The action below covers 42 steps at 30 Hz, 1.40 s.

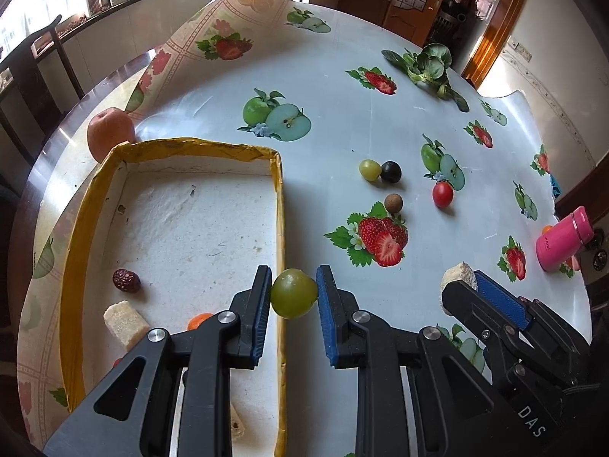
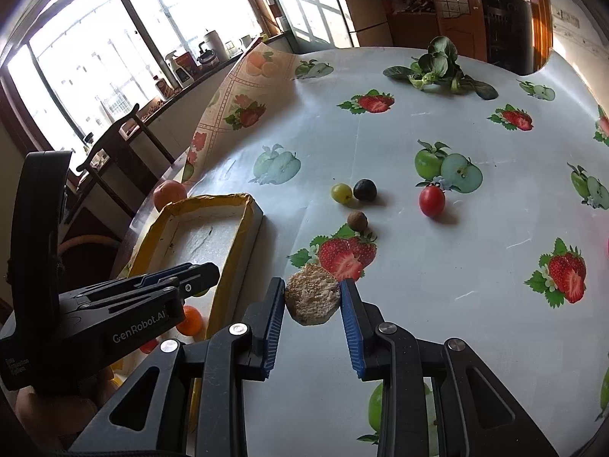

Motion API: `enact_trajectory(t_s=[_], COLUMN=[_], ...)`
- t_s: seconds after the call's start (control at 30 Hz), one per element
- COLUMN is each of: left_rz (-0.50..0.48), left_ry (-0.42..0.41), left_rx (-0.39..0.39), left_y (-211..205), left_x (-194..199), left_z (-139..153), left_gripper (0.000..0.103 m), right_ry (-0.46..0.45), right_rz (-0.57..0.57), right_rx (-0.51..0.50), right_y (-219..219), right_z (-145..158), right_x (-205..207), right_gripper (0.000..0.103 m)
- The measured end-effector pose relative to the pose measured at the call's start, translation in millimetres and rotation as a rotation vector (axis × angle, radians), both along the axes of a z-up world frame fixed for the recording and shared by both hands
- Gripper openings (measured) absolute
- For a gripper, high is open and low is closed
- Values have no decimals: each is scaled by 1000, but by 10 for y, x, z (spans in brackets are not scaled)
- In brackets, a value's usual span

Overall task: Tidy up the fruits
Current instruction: 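Carry the green grape in the left gripper while the right gripper carries the slice to the tray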

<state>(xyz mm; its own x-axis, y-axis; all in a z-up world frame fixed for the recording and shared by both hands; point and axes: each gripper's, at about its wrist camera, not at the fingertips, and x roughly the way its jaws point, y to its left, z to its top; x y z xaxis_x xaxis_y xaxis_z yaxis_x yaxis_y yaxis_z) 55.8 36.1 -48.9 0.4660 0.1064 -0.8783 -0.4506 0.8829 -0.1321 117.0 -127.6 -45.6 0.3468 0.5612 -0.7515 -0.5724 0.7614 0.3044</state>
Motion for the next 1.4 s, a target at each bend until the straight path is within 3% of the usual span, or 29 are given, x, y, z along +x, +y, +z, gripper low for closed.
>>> enact_trajectory(t_s=[0.67, 1.4], left_rz=[100, 173], left_ry=[1, 28], left_rx=[-21, -33], left_y=[641, 1151], left_x=[-275, -214], left_z=[-57, -234], left_gripper=[21, 21], right_ry=[-5, 18], right_rz=[118, 194], right_rx=[-2, -12], right_y=[743, 1342], right_z=[-7, -164], right_x=[-265, -223], right_gripper=[30, 30])
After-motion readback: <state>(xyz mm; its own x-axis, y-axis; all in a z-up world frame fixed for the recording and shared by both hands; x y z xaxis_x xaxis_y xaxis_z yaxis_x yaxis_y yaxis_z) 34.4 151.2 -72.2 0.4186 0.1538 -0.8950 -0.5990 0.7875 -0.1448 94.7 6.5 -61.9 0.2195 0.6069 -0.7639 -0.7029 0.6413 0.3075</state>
